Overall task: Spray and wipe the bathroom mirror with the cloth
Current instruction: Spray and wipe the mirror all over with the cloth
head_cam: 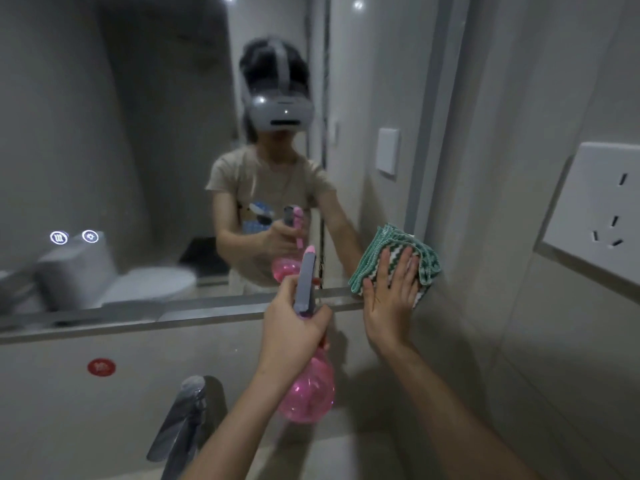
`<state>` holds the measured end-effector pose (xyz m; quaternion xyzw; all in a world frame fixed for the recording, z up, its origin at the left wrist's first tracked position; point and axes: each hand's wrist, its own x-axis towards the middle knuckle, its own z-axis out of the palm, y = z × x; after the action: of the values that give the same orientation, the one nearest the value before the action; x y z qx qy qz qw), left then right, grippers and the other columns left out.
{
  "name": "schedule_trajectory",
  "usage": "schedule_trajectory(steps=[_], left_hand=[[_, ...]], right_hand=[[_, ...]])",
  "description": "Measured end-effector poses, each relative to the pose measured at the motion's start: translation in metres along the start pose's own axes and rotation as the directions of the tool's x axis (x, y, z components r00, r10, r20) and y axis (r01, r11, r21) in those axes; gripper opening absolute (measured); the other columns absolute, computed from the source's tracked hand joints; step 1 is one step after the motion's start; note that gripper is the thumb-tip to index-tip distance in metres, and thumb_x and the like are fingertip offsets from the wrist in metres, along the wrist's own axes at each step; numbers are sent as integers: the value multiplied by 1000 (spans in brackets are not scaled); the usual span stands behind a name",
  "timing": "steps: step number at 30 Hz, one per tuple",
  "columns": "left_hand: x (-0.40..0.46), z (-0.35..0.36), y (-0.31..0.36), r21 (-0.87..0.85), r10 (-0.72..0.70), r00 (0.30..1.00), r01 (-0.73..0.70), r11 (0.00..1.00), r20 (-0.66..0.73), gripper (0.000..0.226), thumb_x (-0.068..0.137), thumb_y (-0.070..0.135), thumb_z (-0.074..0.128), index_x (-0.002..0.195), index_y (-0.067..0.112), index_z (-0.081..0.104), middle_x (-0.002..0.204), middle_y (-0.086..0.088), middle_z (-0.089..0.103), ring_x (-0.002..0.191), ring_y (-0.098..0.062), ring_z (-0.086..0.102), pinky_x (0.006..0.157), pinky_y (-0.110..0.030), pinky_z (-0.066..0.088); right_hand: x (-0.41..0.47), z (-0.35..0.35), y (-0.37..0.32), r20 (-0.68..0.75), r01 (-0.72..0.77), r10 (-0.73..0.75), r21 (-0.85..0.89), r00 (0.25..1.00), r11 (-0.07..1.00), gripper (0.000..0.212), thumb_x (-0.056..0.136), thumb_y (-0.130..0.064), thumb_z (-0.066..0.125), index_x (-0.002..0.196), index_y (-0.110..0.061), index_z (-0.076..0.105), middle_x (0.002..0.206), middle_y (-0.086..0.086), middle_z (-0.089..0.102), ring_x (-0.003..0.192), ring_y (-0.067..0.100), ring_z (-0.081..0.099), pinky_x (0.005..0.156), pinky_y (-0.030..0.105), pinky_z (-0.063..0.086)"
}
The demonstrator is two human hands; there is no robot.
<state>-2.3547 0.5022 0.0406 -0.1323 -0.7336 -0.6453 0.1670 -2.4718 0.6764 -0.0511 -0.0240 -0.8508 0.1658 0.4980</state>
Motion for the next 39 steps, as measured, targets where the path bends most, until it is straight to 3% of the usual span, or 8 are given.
schedule_trajectory(steps=[4,13,18,22,25,30,33,39], left_hand=[[16,1,34,34,119,993,-120,992,20,29,74,-11,58,78,15,46,55,1,46,35,-3,45,38,-14,37],[17,2,40,-30,103,994,-102,994,33,28,76,-9,58,97,8,52,63,-14,50,37,-10,48,39,-20,42],[21,0,45,-19,153,988,-153,988,4,26,78,-11,59,100,2,54,70,-15,49,38,-2,48,40,-11,38],[32,-2,48,32,189,981,-188,982,-33,24,77,-6,64,97,6,57,76,-15,55,52,-1,48,49,-11,41],[43,-7,58,61,210,976,-206,977,-56,23,77,-1,66,97,7,58,77,-9,59,57,-2,49,54,-14,42],[59,-18,95,126,331,942,-321,939,-62,36,75,-5,64,82,26,49,69,8,49,51,4,51,48,-14,44],[71,-21,111,149,324,944,-312,938,-62,19,77,-3,62,84,12,52,63,3,52,43,6,50,43,-10,39],[86,-23,130,127,363,930,-353,927,-61,17,83,-2,60,95,6,52,68,1,54,46,8,54,43,-8,40]], right_hand=[[0,-1,0,15,-14,15,-24,1000,1000,56,103,-44,13,153,-23,-3,157,17,6,147,30,-1,113,44,12],[3,-2,0,17,-16,17,-75,1000,997,57,102,-46,9,152,-25,-9,158,3,-8,146,21,-17,113,38,3],[15,-3,-6,-8,19,-20,-78,1000,997,57,102,-47,9,152,-26,-11,158,3,-22,145,21,-18,113,40,3],[71,-25,-34,-46,138,-141,-64,989,988,57,101,-48,9,153,-27,-4,158,7,-2,145,18,-18,113,37,0],[111,-39,-50,-87,193,-204,-115,975,974,56,100,-47,13,152,-25,8,157,9,11,145,23,0,111,42,6],[173,-68,-66,-139,241,-252,-89,958,966,57,100,-43,29,152,-27,11,160,9,11,145,18,1,112,37,1],[192,-79,-69,-153,250,-262,-94,953,964,57,100,-42,30,152,-25,13,160,9,10,146,20,3,114,41,5],[190,-75,-66,-186,250,-266,-105,946,963,57,100,-41,28,152,-25,12,160,8,11,146,19,3,111,46,20]])
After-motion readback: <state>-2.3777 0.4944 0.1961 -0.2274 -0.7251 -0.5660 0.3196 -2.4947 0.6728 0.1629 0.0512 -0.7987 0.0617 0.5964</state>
